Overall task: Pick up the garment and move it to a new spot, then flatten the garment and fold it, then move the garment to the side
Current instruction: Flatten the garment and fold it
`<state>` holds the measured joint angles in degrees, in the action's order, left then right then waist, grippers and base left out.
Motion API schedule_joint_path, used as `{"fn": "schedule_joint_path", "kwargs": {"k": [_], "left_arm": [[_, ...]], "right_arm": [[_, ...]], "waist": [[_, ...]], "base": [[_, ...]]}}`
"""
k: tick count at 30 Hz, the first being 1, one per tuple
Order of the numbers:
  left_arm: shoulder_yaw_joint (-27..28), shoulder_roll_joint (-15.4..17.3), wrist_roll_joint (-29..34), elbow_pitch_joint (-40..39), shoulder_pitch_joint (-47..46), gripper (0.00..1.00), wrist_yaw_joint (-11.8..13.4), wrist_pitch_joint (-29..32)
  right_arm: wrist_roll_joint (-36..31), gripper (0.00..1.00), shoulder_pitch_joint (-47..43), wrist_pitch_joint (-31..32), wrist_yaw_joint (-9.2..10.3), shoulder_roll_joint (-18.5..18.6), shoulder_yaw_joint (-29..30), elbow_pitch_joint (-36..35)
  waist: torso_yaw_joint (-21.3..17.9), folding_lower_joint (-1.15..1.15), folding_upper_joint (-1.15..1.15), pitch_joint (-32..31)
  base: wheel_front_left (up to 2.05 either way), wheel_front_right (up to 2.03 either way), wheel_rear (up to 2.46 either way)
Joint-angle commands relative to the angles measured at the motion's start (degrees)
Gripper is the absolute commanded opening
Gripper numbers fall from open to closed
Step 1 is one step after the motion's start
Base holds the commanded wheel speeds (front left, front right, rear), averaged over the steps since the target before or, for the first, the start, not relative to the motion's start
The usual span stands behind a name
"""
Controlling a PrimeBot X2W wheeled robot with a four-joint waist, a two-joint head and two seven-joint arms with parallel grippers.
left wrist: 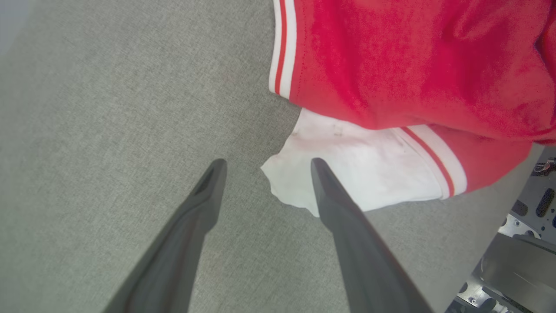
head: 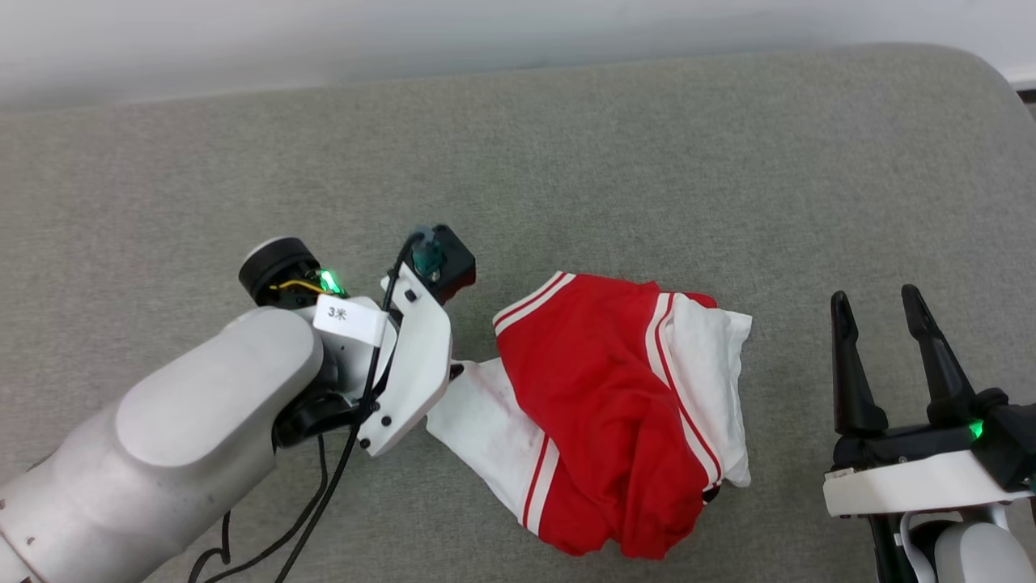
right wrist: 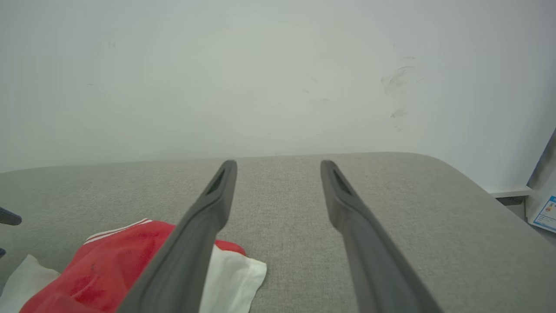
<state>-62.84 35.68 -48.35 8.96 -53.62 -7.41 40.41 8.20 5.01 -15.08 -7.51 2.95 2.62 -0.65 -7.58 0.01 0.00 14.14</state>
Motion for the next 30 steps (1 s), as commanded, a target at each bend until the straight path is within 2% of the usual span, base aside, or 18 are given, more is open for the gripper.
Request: {"fn": "schedule_joint_path", "kwargs": {"k": [1,6,14,15,16,19,22,30], "left_arm": [[-1.3,0.3,-0.6,0.7,-0.9,1.0,0.0,0.0],[-6.5,0.6,-2.4,3.4,-2.1,1.0,0.0,-0.2],[-10.9,0.1,-2.6,6.0,-0.3,1.0,0.0,2.3],[-11.1,0.1,-2.0,6.0,-0.2,0.34,0.0,2.0],[-11.2,0.0,-1.8,5.8,-0.1,0.0,0.0,1.8],[-11.0,-0.2,-2.2,5.4,-0.3,0.0,0.0,-0.5],[-10.6,0.1,-2.7,5.5,-2.5,0.0,0.0,-5.2],[-6.2,3.2,-5.5,7.5,-3.1,0.0,0.4,-17.7]], "right_arm": [[0.4,1.0,1.1,-0.1,0.04,-0.1,-0.1,-0.2],[1.0,1.0,1.9,-0.1,0.04,-0.1,-0.4,-0.2],[1.1,1.0,3.0,-0.1,0.04,-0.1,-0.4,-0.2],[1.1,1.0,3.1,-0.1,0.04,-0.1,-0.4,-0.1],[1.1,1.0,3.2,-0.1,0.04,-0.1,-0.4,-0.1],[0.8,1.0,2.8,-0.1,0.04,-0.1,0.0,0.2],[0.5,1.0,2.0,-0.1,0.04,-0.1,0.3,0.3],[-0.5,1.0,0.4,-0.1,0.04,-0.1,0.9,0.5]], "waist": [[-0.8,-0.01,0.0,1.0],[-2.0,-0.01,0.0,3.0],[-2.8,-0.01,0.0,4.7],[-2.9,-0.01,0.0,4.8],[-2.8,-0.01,0.0,4.8],[-2.4,-0.01,0.0,4.2],[-1.4,-0.01,0.0,2.9],[2.2,-0.01,0.0,-0.7]], "base": [[0.0,0.0,0.0],[0.0,0.0,0.0],[0.0,0.0,0.0],[0.0,0.0,0.0],[0.0,0.0,0.0],[0.0,0.0,0.0],[0.0,0.0,0.0],[0.0,0.0,0.0]]}}
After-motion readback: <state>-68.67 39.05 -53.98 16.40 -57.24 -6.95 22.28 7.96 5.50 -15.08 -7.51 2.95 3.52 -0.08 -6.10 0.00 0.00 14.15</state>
